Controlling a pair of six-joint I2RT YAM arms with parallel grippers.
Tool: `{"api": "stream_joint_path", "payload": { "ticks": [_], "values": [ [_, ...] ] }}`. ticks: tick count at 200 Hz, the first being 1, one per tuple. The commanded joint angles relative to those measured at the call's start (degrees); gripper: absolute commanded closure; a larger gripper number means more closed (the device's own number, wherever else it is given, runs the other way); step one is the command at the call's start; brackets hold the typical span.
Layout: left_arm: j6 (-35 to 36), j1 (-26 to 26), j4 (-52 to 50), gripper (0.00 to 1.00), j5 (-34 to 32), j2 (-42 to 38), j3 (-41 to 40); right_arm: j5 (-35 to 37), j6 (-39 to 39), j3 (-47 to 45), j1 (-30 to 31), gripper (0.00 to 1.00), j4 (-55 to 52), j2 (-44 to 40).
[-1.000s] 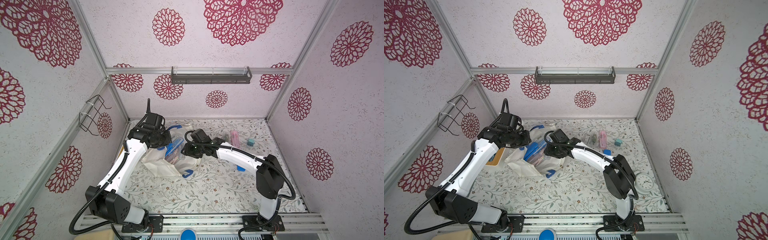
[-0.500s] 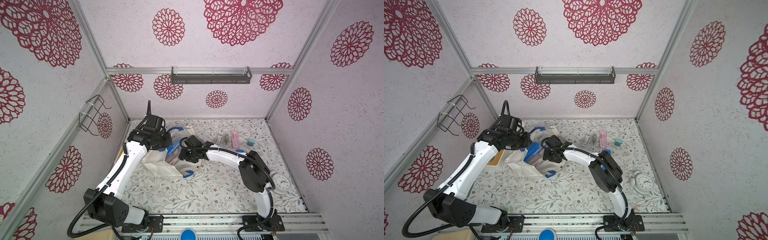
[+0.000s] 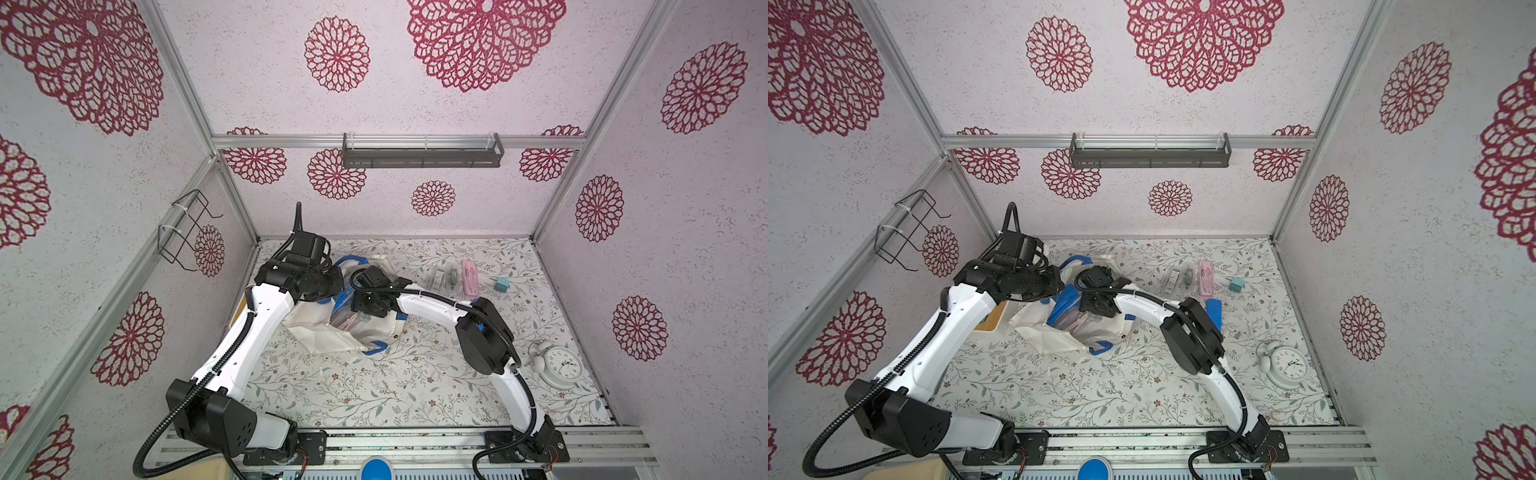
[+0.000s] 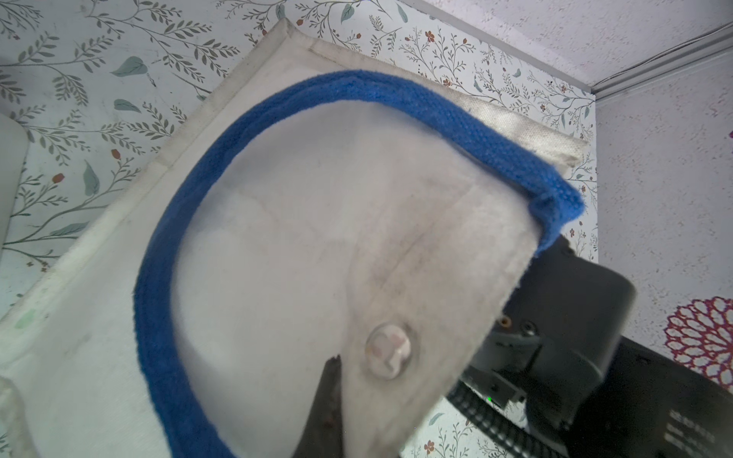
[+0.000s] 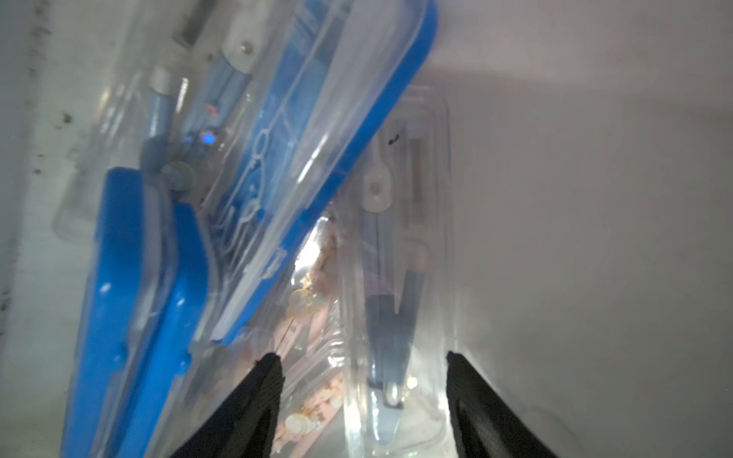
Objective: Take out the compass set from the canvas bag
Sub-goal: Pick up the compass set from the canvas bag.
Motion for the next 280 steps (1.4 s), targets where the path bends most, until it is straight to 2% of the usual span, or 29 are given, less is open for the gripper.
{"api": "stream_joint_path", "payload": {
  "ticks": [1, 35, 62, 99, 149, 189, 231, 280],
  "values": [
    [-0.66, -0.44, 0.15, 1.0, 1.02, -2.15, -0.56, 2.68, 2.19, 1.47, -0.36, 0.32, -4.95, 0.62],
    [-0.64, -0.42, 0.28, 1.0, 1.24, -2.17, -0.82, 0.73, 3.9, 0.48, -0.65, 0.34, -4.52, 1.69],
    [-0.26, -0.48, 0.31, 1.0, 1.11, -2.16, -0.69, -2.13, 5.28, -2.93, -1.1, 0.42, 1.25, 1.27],
    [-0.15, -0.44, 0.02, 1.0, 0.75, -2.46, -0.81, -2.39, 4.77, -6.18, -1.19, 0.53, 4.81, -0.91],
    [-0.24, -0.42, 0.04, 1.0, -0.35, -2.09, -0.58, -0.89, 2.02, -11.83, -1.18, 0.59, 6.99, -8.88],
    [-1.11, -0.45, 0.23, 1.0, -1.12, -0.94, 0.4, -0.75, -1.09, -11.92, -1.06, 0.66, 5.24, -13.99],
    [-3.0, -0.47, 2.43, 1.0, -2.07, -1.57, -0.93, -1.74, -4.27, -13.26, -0.94, 0.68, 2.14, -19.22],
    [-4.65, -0.41, 4.44, 1.0, -3.71, -1.23, -1.62, -3.74, -6.56, -19.07, -0.88, 0.69, 0.01, -27.02]
  ]
}}
